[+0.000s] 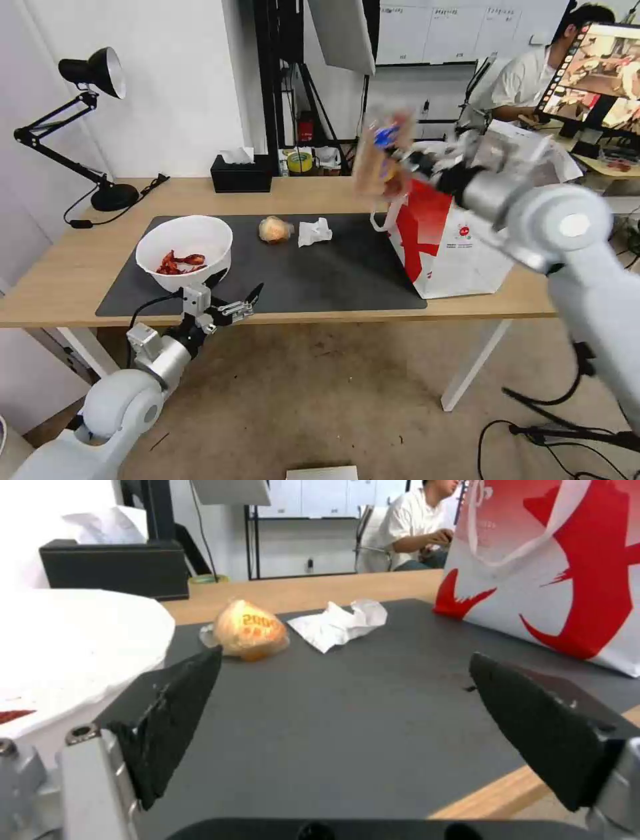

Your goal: Pick up the trash from the table and place it into the takeout bag.

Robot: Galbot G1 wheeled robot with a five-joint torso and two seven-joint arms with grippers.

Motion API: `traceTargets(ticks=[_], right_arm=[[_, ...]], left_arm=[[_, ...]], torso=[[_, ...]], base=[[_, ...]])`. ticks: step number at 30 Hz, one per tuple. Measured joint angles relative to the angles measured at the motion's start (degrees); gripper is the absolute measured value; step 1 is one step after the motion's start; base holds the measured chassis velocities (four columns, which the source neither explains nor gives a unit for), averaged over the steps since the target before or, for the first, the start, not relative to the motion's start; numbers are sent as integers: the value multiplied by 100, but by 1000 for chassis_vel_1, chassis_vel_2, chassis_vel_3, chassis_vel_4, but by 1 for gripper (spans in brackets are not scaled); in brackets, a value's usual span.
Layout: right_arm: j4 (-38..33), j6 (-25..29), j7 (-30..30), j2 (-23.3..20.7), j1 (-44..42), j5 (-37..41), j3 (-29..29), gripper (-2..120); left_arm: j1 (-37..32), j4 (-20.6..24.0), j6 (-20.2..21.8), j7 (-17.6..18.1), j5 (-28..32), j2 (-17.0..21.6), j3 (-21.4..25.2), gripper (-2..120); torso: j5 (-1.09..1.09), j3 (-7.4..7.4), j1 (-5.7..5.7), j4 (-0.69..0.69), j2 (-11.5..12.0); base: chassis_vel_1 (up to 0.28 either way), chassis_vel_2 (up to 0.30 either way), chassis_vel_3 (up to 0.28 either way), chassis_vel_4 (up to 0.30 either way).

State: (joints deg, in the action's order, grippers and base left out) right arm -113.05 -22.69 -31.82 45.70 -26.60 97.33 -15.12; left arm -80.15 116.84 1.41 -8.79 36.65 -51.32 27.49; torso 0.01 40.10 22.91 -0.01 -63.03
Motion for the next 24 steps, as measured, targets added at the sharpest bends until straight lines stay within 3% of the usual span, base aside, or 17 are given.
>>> traceTargets(ticks=[5,16,24], right_arm=[[408,233,162,-302,110,-827,-58,0],[982,372,529,-447,1,-1976,151,0],[996,375,580,-448,-223,-2149,161,0]], left_arm=[[-135,127,-6,-33,-21,0,105,100],[-189,254,-9,-228,-46,-19,178,100],[-271,328,-9,-232,-56,-25,260,100]], torso=[[0,0,0,0,0],[-1,1,1,0,0],[-1,1,1,1,0]], base=[[0,0,0,0],[0,0,0,0],[0,0,0,0]])
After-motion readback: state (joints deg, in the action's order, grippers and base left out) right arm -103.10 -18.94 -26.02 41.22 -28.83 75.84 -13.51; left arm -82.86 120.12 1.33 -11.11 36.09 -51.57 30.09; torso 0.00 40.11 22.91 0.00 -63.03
